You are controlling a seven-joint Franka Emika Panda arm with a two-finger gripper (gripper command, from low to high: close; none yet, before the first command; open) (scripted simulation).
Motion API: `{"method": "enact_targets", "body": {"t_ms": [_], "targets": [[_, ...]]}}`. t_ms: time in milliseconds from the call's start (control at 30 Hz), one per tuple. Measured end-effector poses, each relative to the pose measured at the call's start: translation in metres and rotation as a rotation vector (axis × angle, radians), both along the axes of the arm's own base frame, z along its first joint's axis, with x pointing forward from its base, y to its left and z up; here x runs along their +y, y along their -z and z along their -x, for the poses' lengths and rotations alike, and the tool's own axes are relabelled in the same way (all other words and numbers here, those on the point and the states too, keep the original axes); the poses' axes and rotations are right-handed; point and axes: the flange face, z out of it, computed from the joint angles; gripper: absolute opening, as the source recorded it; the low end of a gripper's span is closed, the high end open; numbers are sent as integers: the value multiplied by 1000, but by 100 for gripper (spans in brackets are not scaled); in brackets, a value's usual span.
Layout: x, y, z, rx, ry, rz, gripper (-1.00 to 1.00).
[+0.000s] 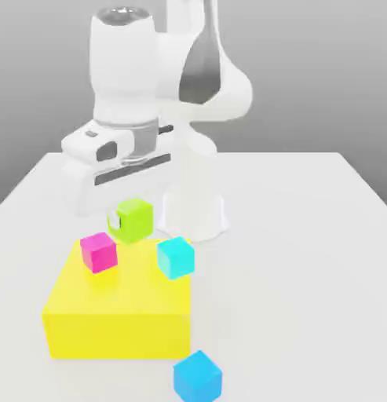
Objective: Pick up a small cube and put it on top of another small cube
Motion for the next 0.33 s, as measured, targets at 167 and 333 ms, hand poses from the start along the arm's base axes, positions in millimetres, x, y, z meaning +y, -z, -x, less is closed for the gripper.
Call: {"method": "enact_targets", "body": {"t_ms": [167, 333], "targets": [[-18, 38, 15, 4, 42, -30, -100], [-18, 65, 18, 4, 44, -30, 100]]}}
